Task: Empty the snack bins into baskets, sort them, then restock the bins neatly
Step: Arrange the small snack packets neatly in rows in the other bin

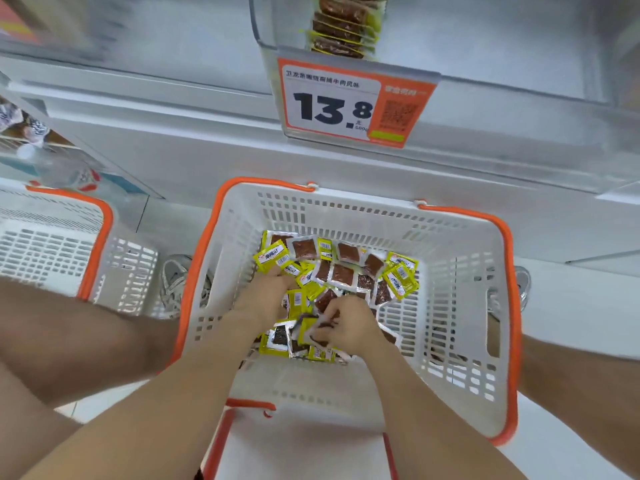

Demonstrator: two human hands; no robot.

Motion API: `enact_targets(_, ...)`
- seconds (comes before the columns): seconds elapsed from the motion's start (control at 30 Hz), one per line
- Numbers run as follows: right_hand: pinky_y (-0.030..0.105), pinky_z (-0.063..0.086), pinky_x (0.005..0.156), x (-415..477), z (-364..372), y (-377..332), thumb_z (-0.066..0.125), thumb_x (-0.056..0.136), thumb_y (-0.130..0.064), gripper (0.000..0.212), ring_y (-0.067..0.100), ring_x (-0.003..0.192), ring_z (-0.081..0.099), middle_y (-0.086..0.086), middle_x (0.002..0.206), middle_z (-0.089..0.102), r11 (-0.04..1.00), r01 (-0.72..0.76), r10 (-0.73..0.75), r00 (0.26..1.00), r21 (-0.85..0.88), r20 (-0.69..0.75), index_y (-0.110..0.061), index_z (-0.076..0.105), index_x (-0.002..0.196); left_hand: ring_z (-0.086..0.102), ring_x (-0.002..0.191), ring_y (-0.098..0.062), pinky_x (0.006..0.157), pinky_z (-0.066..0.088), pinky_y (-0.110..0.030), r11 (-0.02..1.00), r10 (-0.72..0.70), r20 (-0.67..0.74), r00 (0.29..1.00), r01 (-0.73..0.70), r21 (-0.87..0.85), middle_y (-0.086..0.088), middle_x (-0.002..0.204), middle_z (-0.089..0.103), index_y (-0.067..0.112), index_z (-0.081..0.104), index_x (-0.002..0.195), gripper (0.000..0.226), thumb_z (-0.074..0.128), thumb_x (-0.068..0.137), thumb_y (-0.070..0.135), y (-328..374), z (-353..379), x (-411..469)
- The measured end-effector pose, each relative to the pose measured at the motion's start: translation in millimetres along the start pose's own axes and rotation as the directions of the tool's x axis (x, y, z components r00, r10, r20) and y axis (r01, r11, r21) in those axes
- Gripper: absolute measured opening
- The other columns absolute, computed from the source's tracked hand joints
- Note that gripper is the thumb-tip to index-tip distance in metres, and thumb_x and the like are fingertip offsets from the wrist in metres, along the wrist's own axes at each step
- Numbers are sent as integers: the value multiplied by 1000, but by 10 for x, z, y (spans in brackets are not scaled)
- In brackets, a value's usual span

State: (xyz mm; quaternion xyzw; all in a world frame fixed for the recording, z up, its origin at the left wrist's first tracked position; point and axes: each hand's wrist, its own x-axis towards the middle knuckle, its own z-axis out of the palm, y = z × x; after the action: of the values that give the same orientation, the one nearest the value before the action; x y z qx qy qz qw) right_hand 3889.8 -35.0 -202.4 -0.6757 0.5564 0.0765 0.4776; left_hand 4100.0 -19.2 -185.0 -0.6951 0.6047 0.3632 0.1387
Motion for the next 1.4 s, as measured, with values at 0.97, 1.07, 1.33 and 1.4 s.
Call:
enact_targets(0.97,42,60,49,-445,-941,-456,76,95,-16,9,53,82,72,28,101,75,547,123,85,976,828,-201,-10,80,101,75,93,-15,70,55,-26,531,154,-202,967,-253,-809,-1,108,79,18,73,120,29,78,94,28,589,-1010,-585)
enact_targets(1.07,38,60,51,-637,-1092,-578,78,94,-17,17,38,77,76,20,95,77,660,175,-45,980,730,-194,-17,76,111,66,69,-16,70,52,-36,558,75,-275,959,-269,-785,2,82,71,15,73,104,18,69,100,31,626,-1149,-680)
enact_targets(1.33,15,50,60,-1148,-1733,-932,81,84,1,39,13,73,69,7,88,78,732,359,-1,850,579,-526,-16,73,118,67,66,-25,65,51,-35,904,185,-387,903,-310,-292,-7,72,64,29,55,100,9,51,107,34,638,-1580,-1090)
enact_targets(1.4,15,53,69,-1317,-1793,-1092,78,85,7,31,8,74,73,4,87,80,656,459,-18,803,599,-596,-12,74,110,69,62,-24,64,52,-37,920,184,-343,921,-284,-268,-3,69,61,24,59,96,20,51,106,39,649,-1736,-1165)
